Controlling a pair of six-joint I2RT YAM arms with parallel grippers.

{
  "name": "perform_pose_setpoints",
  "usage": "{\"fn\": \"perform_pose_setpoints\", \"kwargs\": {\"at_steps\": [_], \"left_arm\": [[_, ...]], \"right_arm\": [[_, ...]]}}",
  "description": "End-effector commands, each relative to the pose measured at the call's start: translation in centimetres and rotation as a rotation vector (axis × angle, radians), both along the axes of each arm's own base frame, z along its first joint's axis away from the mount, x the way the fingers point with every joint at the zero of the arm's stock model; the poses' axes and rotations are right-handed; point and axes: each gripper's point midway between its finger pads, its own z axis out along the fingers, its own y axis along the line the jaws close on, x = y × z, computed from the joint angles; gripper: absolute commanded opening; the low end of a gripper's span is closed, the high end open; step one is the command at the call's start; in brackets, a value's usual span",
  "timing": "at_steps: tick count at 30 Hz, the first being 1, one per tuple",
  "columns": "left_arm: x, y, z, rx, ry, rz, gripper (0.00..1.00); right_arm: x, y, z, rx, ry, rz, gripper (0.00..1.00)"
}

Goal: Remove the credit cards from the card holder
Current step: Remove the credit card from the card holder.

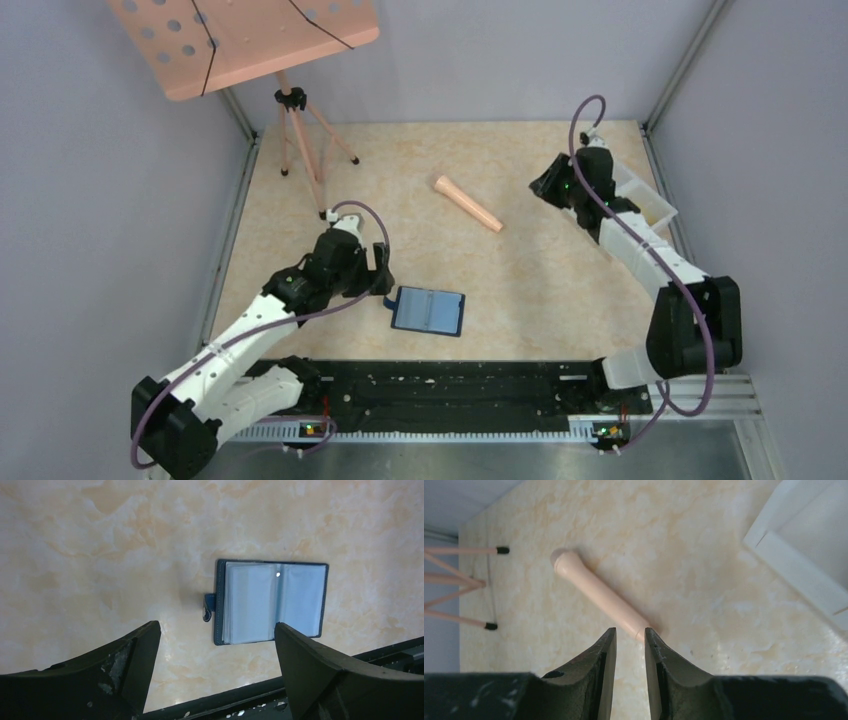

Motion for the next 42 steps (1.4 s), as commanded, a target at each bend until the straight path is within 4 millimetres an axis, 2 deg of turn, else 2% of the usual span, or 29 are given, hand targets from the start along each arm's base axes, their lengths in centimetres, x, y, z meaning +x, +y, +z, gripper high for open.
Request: {"fn": "perform_pose_setpoints", "kwargs": {"at_steps": [1, 5, 10, 12, 13, 14, 19, 23, 27, 35, 42], "left_arm": [[0.2, -2.0, -2.8, -0.093, 0.066, 0.01, 0.88], [0.9, -2.5, -5.2, -0.081, 0.111, 0.025, 0.85], [0.8, -4.4, -7.6, -0.113, 0.195, -0.028, 0.74], [0.5, -5.0, -8.5, -0.128, 0.237, -0.04, 0.63], [0.4, -5.1, -8.9, -0.125, 0.261, -0.033, 0.52], [0.3, -5.2, -9.2, -0.127, 0.279, -0.031, 0.46], [-0.7, -5.1, -9.9, -0.136, 0.318, -0.033, 0.4], [-1.8, -5.5, -9.8, -0.184, 0.328, -0.064, 0.23], [-2.8, -6.7, -9.2, -0.296, 0.32, -0.103, 0.02], [-3.2, -8.3, -6.8, -0.472, 0.244, -0.146, 0.0], [-3.6, -8.6, -6.0, -0.522, 0.216, -0.162, 0.0]], "right_arm": [[-4.8, 4.7, -1.6, 0.032, 0.005, 0.173, 0.3], [-8.1, 7.0, -2.7, 0.049, 0.008, 0.271, 0.32], [-10.5, 7.8, -2.7, 0.094, -0.026, 0.317, 0.32], [-11.3, 8.1, -2.9, 0.102, -0.021, 0.335, 0.32], [-11.6, 8.2, -3.0, 0.102, -0.015, 0.34, 0.32], [-11.9, 8.3, -3.0, 0.105, -0.012, 0.348, 0.32], [-13.0, 8.9, -3.0, 0.123, -0.014, 0.373, 0.33], [-13.8, 9.9, -3.1, 0.138, -0.001, 0.4, 0.33], [-15.3, 12.0, -3.6, 0.128, 0.025, 0.448, 0.36], [-18.9, 16.7, -5.9, 0.096, 0.113, 0.532, 0.47], [-22.4, 20.9, -8.1, 0.045, 0.162, 0.625, 0.57]]}}
